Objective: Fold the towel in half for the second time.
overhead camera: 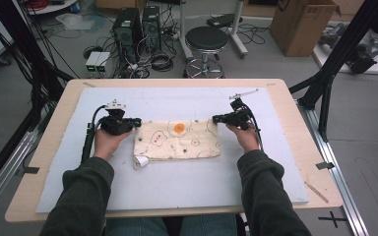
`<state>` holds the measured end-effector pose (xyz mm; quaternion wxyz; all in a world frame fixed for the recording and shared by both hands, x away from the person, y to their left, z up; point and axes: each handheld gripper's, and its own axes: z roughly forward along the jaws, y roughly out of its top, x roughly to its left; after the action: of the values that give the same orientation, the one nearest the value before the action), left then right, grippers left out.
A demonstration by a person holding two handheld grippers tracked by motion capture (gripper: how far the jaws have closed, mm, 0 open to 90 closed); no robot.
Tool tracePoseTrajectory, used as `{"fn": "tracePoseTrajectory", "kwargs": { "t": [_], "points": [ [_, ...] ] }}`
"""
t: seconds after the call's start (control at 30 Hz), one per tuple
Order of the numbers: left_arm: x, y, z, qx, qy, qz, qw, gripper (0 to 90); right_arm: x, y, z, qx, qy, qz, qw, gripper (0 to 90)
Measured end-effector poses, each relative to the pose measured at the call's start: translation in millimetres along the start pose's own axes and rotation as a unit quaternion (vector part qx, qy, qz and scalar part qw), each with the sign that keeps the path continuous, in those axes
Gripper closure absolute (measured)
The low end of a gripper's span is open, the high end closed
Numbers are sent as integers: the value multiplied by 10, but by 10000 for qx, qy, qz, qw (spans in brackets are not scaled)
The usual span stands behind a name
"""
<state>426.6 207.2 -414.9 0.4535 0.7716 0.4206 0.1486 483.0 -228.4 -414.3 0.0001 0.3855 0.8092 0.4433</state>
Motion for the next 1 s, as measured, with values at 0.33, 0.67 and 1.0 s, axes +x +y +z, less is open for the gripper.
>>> {"fn": "tracePoseTrajectory", "kwargs": {
  "t": [0.33,0.67,1.0],
  "points": [
    [5,-17,-80,-41,-146,-2,9999,852,52,18,-51,-69,61,-73,9999,847],
    [-18,-6,-117,-75,-238,39,9997,852,103,38,-122,-128,103,-208,9996,847],
    [-36,-35,-162,-57,-311,148,9994,851,160,10,-122,-47,107,-253,9996,846]
  ]
}}
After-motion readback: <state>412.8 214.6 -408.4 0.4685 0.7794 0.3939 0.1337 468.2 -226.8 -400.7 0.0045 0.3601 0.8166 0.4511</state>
